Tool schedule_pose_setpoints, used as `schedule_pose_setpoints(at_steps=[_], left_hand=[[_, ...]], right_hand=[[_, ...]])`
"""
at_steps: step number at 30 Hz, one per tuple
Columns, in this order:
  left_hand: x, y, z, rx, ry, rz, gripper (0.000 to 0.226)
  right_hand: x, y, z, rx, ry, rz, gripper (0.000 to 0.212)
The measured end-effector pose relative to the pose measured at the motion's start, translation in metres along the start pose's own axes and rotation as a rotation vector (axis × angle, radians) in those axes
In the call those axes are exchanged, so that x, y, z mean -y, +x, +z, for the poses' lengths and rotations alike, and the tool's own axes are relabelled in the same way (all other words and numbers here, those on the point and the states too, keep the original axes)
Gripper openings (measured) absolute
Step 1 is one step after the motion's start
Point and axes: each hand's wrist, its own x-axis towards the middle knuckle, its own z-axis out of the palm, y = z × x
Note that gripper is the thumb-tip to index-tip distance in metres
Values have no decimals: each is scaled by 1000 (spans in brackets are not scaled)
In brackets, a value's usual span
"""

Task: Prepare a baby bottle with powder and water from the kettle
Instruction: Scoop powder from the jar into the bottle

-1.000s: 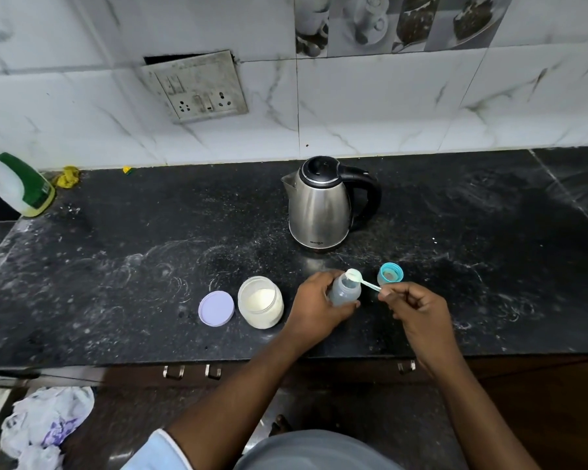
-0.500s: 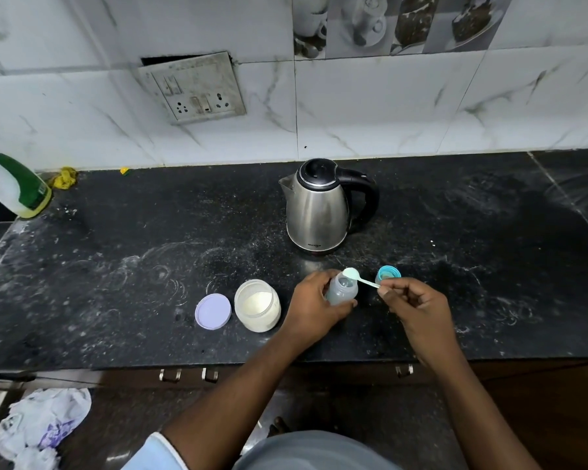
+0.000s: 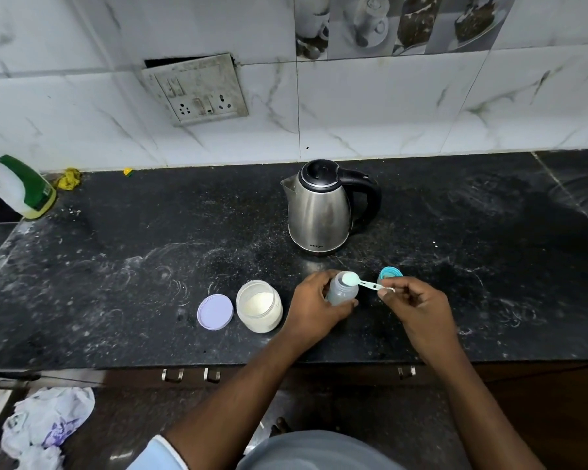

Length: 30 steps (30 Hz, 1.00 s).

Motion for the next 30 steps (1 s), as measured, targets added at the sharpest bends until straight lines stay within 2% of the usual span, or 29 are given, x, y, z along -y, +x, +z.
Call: schedule_pose_setpoints(at_steps=[30], left_hand=[[2, -3, 0, 40, 26, -3, 60]], right_hand=[[-2, 2, 0, -23, 39, 60, 12]])
